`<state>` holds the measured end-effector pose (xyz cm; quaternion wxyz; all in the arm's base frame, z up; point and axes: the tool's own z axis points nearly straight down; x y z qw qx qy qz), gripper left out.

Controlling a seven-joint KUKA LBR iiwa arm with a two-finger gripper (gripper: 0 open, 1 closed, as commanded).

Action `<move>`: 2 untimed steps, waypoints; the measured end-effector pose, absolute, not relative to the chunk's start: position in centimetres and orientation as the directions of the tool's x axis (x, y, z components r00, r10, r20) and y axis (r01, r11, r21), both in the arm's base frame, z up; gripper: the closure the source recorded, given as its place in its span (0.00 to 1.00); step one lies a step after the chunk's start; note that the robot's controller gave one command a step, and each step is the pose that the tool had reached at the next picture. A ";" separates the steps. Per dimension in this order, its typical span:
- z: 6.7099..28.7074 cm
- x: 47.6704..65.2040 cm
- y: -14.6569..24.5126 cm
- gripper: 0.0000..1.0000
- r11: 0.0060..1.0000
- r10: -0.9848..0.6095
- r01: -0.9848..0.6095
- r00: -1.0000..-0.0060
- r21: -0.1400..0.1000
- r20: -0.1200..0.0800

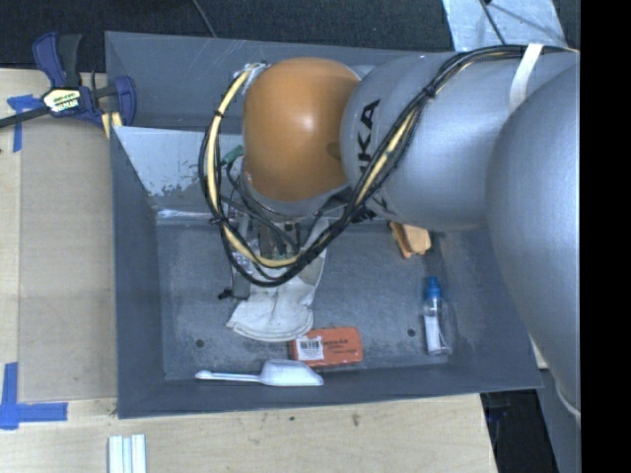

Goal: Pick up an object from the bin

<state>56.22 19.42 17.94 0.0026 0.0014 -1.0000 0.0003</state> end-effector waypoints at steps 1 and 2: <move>18.4 56.4 19.3 0.00 1.000 0.000 0.000 -1.000 0.001 -0.002; 13.4 54.6 17.6 0.00 1.000 0.002 0.002 -1.000 0.003 -0.008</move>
Offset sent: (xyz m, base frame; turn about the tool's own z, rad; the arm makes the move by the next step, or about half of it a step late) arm -0.0395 -0.0410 -0.1094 0.0091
